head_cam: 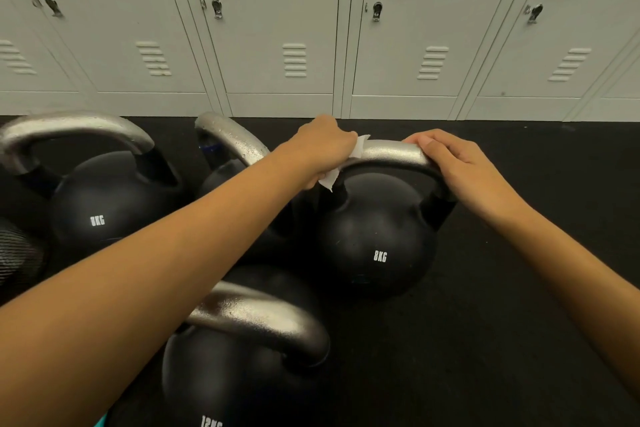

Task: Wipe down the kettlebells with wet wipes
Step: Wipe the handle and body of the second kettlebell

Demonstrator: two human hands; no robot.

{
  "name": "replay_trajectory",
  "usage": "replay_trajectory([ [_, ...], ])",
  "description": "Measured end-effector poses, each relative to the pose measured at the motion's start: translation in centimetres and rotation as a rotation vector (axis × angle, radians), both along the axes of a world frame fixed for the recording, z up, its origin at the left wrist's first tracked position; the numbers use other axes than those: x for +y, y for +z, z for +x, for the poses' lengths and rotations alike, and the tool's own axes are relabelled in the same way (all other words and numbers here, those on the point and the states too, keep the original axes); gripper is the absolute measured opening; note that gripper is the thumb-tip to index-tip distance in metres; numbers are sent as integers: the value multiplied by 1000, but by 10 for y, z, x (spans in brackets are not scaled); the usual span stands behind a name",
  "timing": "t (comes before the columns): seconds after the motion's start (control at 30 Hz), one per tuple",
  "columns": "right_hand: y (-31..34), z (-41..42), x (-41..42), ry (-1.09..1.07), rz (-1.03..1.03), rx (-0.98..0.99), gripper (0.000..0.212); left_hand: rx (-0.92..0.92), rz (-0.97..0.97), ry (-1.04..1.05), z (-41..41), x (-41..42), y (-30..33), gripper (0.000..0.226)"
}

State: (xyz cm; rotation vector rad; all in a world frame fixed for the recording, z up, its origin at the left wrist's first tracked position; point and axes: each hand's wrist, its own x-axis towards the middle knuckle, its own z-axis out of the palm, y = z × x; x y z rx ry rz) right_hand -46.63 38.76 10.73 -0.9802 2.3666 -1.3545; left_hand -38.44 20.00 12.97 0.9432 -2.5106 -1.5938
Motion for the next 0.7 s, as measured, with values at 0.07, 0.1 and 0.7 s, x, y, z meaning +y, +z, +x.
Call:
replay_trajectory([
  [0.07, -1, 0, -1, -10, 1, 6, 30, 21, 41, 80, 3, -1, -7, 29],
  [0.1, -1, 0, -1, -13, 1, 5, 30, 21, 79, 121, 5, -2, -9, 23],
  [0.7, -2, 1, -2, -19, 10, 28, 30, 24, -26, 148, 17, 14, -7, 41],
])
